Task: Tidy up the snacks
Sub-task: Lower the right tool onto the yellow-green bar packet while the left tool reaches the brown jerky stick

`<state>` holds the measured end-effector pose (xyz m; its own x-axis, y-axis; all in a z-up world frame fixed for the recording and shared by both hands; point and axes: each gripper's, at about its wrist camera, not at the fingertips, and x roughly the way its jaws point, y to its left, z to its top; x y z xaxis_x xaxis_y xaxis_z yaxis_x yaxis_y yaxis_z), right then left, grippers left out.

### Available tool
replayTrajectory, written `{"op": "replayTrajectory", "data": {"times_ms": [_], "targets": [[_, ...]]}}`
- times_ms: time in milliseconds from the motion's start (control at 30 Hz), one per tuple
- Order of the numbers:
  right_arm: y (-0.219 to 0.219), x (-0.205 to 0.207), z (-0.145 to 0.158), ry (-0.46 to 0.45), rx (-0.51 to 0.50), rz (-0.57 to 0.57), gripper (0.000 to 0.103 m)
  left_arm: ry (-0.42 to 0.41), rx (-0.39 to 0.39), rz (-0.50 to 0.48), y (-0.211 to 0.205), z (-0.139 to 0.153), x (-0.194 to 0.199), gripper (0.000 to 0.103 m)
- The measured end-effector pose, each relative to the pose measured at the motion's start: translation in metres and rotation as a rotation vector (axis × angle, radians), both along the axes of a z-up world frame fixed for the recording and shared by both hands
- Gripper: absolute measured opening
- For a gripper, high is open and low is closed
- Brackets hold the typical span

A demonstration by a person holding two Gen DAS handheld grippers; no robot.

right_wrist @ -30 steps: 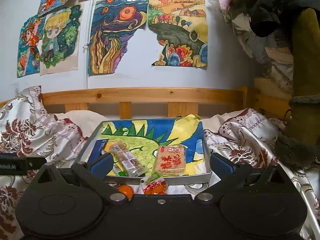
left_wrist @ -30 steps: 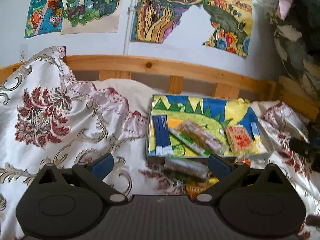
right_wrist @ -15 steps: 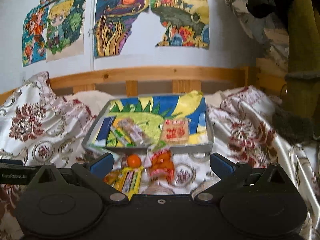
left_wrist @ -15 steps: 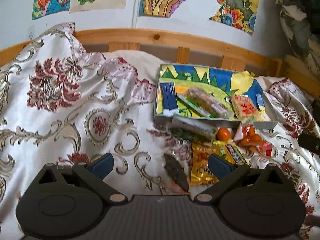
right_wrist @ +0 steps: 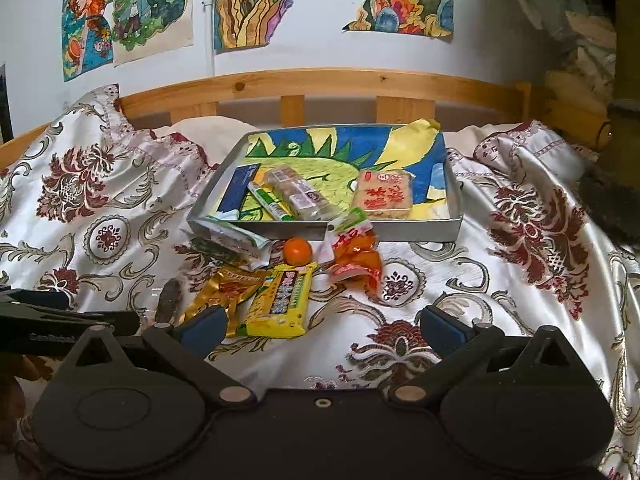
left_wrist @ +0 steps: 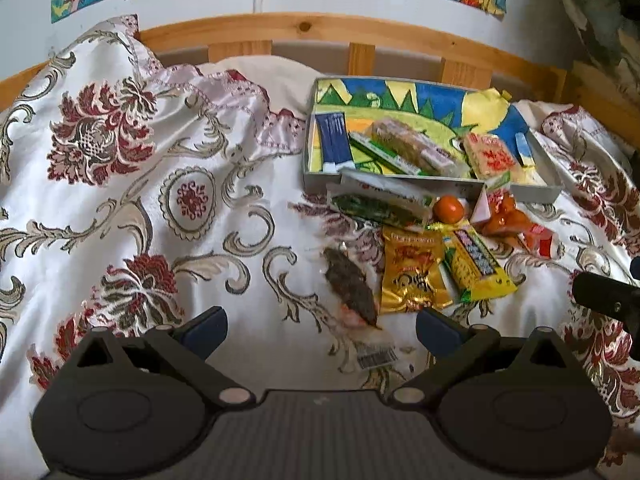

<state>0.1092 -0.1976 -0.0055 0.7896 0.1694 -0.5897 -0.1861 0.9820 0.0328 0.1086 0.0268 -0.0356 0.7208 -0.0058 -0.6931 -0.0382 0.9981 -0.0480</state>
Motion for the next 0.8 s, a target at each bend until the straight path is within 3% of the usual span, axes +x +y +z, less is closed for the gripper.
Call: {"op": "replayTrajectory", "data": {"times_ms": [800], "targets": [[0.008,0.006,-0.010,0.050,0.007,0.042,0.102,0.057,0.053,-0.035,0.000,-0.007,0.005,0.102]]}}
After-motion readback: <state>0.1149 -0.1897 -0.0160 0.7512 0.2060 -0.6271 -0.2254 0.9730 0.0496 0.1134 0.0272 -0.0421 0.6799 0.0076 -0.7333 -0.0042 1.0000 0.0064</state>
